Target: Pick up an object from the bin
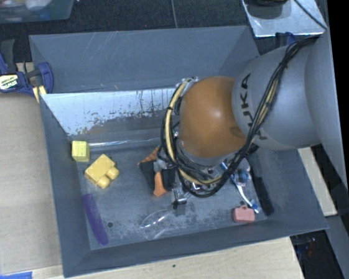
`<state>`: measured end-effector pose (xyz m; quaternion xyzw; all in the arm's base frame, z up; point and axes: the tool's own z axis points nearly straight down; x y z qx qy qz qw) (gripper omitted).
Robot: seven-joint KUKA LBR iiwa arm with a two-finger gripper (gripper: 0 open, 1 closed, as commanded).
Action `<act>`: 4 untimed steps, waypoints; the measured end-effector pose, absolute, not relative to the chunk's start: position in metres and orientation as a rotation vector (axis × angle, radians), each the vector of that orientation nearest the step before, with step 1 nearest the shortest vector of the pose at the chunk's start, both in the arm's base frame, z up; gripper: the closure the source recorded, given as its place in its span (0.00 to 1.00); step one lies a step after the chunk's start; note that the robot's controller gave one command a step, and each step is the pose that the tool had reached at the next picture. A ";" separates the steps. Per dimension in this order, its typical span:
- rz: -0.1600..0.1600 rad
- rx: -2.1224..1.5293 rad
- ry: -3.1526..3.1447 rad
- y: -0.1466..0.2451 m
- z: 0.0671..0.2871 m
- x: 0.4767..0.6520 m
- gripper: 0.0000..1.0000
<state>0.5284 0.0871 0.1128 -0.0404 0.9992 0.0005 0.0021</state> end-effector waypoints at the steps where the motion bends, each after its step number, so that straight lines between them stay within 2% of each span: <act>1: 0.003 -0.209 3.120 0.083 0.092 0.566 0.00; 2: -0.001 -0.801 3.021 0.091 0.075 0.497 1.00; 3: 0.000 -0.817 3.019 0.092 0.075 0.489 1.00; 4: 0.000 -0.817 3.020 0.092 0.103 0.489 1.00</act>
Offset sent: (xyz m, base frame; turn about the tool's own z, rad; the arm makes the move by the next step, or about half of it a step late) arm -0.0423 0.0048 -0.0428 -0.4509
